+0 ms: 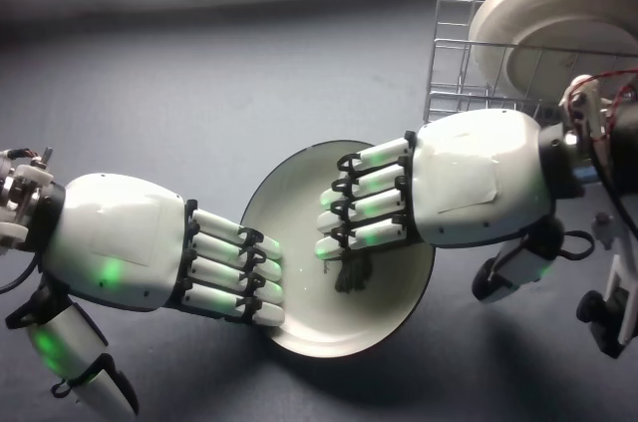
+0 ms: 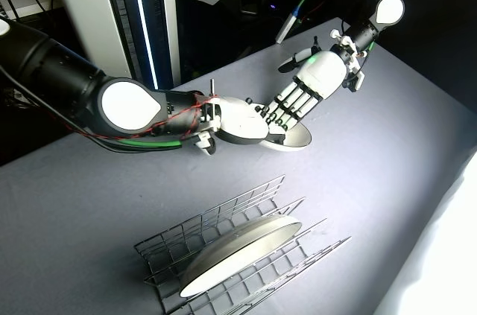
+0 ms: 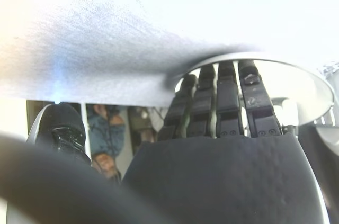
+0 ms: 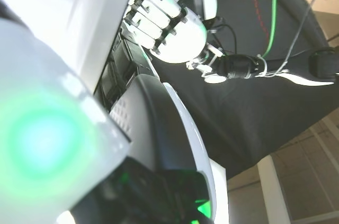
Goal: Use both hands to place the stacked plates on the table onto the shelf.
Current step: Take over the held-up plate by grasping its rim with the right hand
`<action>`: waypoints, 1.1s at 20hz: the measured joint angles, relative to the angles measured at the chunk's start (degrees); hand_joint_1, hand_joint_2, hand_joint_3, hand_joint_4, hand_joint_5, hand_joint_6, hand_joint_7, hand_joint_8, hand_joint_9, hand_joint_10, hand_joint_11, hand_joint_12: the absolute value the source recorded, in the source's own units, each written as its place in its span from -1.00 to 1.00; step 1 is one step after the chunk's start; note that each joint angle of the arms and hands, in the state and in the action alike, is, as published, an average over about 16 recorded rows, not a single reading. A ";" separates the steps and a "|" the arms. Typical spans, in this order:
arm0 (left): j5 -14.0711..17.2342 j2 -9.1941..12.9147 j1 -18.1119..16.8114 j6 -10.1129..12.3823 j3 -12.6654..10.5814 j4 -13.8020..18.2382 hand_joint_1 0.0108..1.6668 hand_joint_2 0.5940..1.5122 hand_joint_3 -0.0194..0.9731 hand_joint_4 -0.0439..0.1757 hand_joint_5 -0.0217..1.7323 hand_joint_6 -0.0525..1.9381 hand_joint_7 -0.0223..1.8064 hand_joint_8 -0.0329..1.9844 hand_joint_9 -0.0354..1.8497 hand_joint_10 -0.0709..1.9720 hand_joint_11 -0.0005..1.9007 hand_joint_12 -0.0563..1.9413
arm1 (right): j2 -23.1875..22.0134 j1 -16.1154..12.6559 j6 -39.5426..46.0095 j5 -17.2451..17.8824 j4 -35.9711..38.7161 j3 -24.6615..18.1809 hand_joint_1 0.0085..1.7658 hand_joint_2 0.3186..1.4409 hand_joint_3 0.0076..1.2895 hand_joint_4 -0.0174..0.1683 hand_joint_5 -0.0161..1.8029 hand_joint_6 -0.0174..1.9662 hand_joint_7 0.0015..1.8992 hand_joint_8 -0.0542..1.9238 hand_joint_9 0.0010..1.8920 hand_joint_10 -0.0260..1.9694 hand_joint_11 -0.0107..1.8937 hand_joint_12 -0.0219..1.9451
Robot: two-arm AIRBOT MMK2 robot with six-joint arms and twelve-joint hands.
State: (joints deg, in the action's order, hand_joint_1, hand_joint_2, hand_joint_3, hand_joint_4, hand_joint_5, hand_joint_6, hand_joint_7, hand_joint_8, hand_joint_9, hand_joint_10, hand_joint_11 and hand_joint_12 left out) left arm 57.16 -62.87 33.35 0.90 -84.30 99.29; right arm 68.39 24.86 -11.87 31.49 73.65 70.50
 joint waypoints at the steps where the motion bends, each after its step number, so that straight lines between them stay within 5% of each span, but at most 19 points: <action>1: 0.02 -0.02 -0.01 0.00 -0.01 -0.02 -1.00 0.02 -0.92 -0.71 -0.99 -0.98 -0.96 -0.97 -0.95 -0.93 -0.98 -0.95 | 0.53 -0.03 -0.08 -0.18 0.02 0.35 0.20 -0.09 -0.99 -0.77 -0.89 -0.96 -0.91 -0.94 -0.91 -0.96 -0.98 -0.34; 12: 0.20 -0.19 -0.03 -0.03 -0.18 -0.33 -1.00 0.03 -0.92 -0.71 -0.99 -0.98 -0.96 -0.97 -0.95 -0.94 -0.98 -0.96 | 4.25 -0.41 -0.72 -1.46 0.09 2.69 0.24 -0.02 -0.99 -0.77 -0.82 -0.96 -0.84 -0.94 -0.83 -0.95 -0.99 -0.17; 22: 0.10 -0.14 0.12 -0.02 -0.29 -0.99 -1.00 0.02 -0.92 -0.71 -0.99 -0.98 -0.96 -0.97 -0.94 -0.94 -0.98 -0.95 | 5.24 -0.45 -1.45 -0.78 -0.77 3.02 0.33 0.06 -0.99 -0.83 -0.38 -0.93 -0.39 -0.95 -0.38 -0.94 -0.66 0.11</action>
State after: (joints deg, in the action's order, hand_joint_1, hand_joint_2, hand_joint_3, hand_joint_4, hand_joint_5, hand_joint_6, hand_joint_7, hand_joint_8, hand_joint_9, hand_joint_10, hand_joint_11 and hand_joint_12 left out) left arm 57.26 -63.01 33.47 0.89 -84.59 98.30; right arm 73.63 24.41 -13.32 30.71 72.88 73.51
